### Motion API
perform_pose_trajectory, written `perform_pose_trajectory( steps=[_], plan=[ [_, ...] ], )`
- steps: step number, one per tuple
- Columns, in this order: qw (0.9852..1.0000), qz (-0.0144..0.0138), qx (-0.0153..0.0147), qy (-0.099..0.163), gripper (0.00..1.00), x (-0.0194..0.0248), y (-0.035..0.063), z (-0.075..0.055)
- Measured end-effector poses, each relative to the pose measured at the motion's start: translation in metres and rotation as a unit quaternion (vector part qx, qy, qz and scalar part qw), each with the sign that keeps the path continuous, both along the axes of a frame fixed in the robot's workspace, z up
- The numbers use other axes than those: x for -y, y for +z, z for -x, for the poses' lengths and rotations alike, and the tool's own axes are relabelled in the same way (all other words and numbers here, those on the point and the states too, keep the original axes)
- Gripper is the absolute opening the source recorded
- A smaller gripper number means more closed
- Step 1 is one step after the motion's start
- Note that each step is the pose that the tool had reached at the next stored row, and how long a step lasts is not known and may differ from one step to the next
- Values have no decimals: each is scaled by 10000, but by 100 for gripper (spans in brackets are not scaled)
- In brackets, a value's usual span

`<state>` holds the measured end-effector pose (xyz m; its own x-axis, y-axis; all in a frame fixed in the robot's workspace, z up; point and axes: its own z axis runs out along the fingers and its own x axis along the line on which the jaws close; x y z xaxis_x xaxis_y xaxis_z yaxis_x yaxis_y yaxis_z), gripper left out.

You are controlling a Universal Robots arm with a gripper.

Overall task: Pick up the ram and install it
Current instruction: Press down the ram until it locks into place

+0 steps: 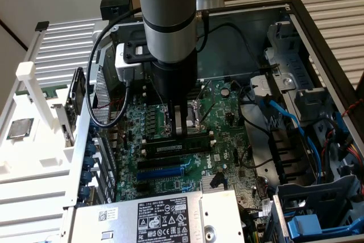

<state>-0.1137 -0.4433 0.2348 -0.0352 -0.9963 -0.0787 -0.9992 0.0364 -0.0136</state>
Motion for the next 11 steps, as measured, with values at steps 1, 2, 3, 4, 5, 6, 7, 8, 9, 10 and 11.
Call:
perform_pose_trajectory(
  steps=[1,2,3,4,5,6,7,8,9,10,11],
  plan=[
    [10000,2,0,0,10,0,-3,0],
    [10000,4,0,0,10,0,-4,0],
    [10000,6,0,0,10,0,-5,0],
    [10000,7,0,0,10,0,-7,0],
    [10000,8,1,0,10,-1,-11,0],
    [10000,11,0,0,10,0,-14,0],
    [10000,12,1,0,10,-1,-19,0],
    [10000,15,0,0,10,0,-21,0],
    [10000,17,0,0,10,0,-23,0],
    [10000,18,0,0,10,0,-26,0],
    [10000,19,1,0,10,0,-30,0]
  ],
)
